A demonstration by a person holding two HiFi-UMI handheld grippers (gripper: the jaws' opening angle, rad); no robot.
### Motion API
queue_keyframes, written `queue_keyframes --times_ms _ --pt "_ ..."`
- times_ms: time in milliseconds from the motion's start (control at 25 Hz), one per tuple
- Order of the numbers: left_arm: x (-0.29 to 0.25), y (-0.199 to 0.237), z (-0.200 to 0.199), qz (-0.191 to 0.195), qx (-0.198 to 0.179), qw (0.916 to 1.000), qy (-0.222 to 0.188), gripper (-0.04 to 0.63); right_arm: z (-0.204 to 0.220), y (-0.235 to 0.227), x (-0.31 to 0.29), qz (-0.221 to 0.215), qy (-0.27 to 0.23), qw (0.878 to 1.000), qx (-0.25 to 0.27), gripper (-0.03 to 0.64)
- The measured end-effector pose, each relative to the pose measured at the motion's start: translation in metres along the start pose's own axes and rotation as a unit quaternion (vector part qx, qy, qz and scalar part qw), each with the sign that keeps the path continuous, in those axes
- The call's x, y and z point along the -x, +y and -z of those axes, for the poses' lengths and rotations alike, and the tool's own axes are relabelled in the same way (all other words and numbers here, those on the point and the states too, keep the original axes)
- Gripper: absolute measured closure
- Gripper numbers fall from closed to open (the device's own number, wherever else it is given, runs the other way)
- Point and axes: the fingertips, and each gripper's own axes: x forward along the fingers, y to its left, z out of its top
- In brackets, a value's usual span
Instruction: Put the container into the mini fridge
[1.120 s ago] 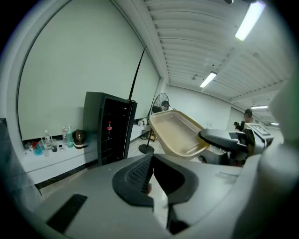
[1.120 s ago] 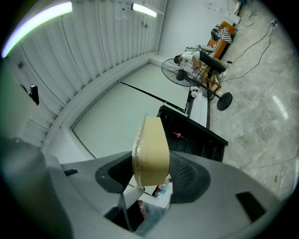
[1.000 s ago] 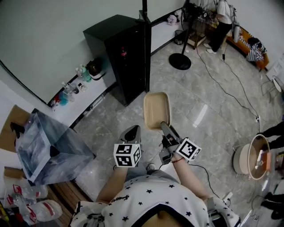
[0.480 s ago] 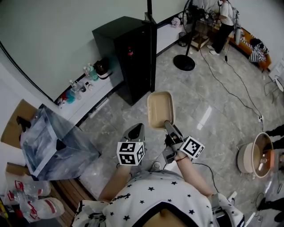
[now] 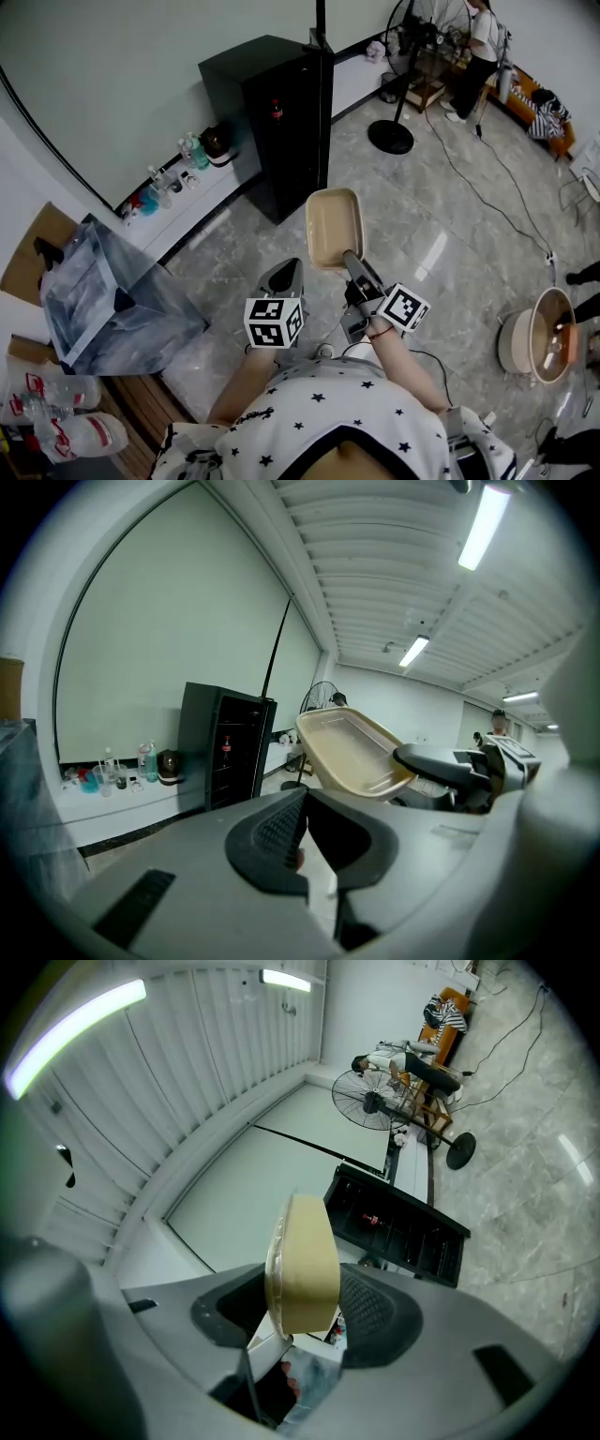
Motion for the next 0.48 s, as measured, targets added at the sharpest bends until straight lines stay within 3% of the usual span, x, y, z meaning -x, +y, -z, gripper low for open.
queue_keyframes --times_ms 480 --pt "-0.018 -0.011 0.004 -0.011 0.012 0.9998 0.007 0.583 -0.025 -0.020 0.002 0.007 0.001 1.000 -0.012 0.402"
